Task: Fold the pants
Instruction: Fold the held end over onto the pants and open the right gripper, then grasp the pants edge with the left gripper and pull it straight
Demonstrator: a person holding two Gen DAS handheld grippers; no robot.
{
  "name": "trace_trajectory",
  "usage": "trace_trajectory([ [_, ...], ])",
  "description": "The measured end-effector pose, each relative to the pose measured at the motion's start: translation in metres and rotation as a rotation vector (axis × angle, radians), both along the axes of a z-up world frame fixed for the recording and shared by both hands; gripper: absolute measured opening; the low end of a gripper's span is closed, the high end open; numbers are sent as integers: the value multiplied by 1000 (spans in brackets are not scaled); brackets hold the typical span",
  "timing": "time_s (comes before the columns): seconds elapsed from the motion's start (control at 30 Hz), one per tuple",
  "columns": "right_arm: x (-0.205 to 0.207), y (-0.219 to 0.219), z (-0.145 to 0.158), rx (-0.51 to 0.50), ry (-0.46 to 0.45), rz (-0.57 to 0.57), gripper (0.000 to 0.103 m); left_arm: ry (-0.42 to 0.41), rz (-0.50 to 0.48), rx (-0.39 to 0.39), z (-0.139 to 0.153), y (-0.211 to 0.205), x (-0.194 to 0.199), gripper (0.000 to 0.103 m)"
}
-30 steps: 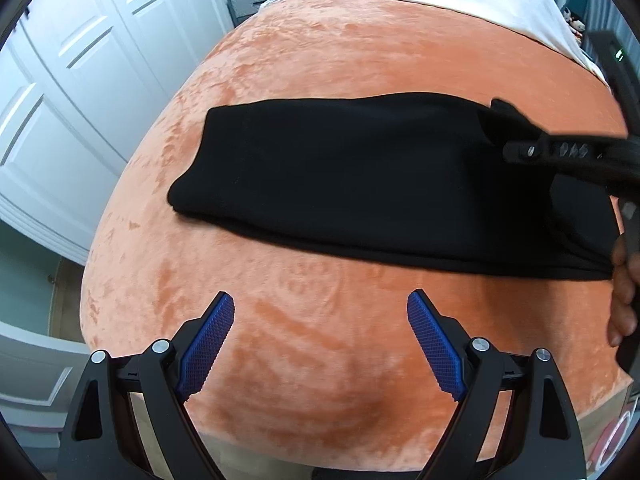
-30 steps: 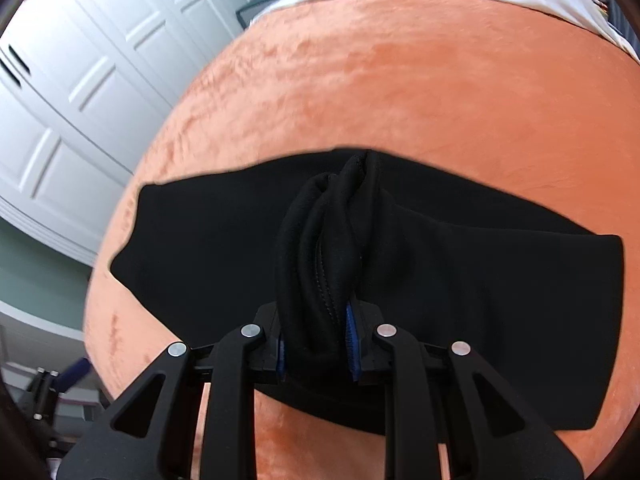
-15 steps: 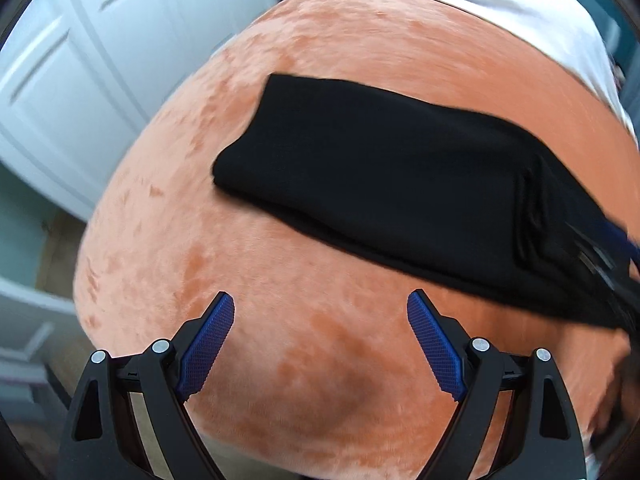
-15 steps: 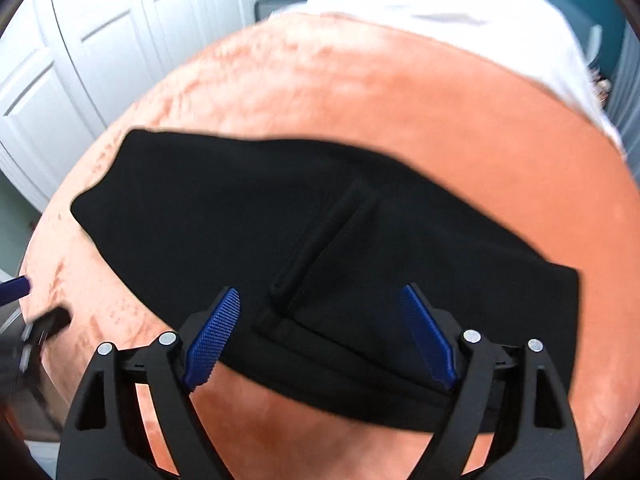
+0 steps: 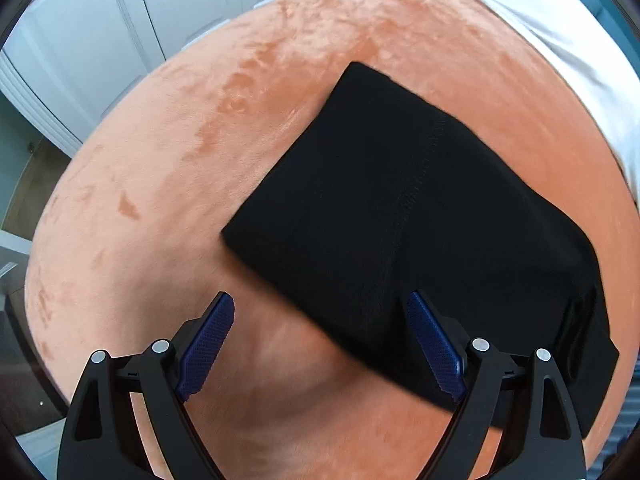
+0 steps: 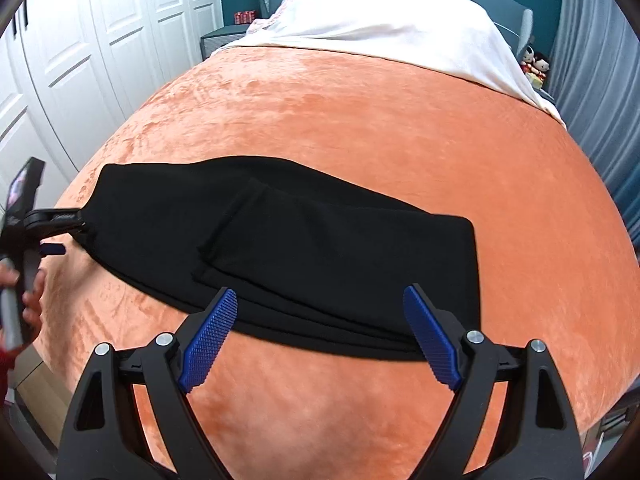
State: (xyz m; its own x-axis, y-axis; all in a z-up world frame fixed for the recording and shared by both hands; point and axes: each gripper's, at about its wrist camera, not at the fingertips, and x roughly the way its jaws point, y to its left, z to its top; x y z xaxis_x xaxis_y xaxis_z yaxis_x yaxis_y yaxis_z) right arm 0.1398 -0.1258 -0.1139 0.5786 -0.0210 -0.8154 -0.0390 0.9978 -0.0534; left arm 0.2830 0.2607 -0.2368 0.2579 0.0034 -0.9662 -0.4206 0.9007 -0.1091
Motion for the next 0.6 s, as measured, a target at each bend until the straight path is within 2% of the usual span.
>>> trace_trajectory([
  [0.1,-4,-6,1,-12,4,-11,83,-10,0,-34,-11,-3,11,80],
  [0.13,-6,-9,1,-14,8,-14,83,-14,-6,-14,-11,-7,14,67],
  [0.2,-11,-15,1,-15,13,-22,84,-29,-43,36,-4,-18,18,47],
  [0.23,-13,-19,0,-13,15,-26,84,-38,-58,68,1,-23,21,27],
  [0.27,-14,-21,-1,-10,18,-30,84,-50,-86,104,8,-31,23,17],
  [0.3,-15,-24,-1,-8,18,-35,84,-67,-114,127,17,-39,24,13],
  [0.5,-23,-48,-1,13,19,-73,84,-258,-316,176,100,-130,11,11],
  [0.6,-28,-68,1,41,14,-111,84,-320,-410,181,128,-184,-1,11],
])
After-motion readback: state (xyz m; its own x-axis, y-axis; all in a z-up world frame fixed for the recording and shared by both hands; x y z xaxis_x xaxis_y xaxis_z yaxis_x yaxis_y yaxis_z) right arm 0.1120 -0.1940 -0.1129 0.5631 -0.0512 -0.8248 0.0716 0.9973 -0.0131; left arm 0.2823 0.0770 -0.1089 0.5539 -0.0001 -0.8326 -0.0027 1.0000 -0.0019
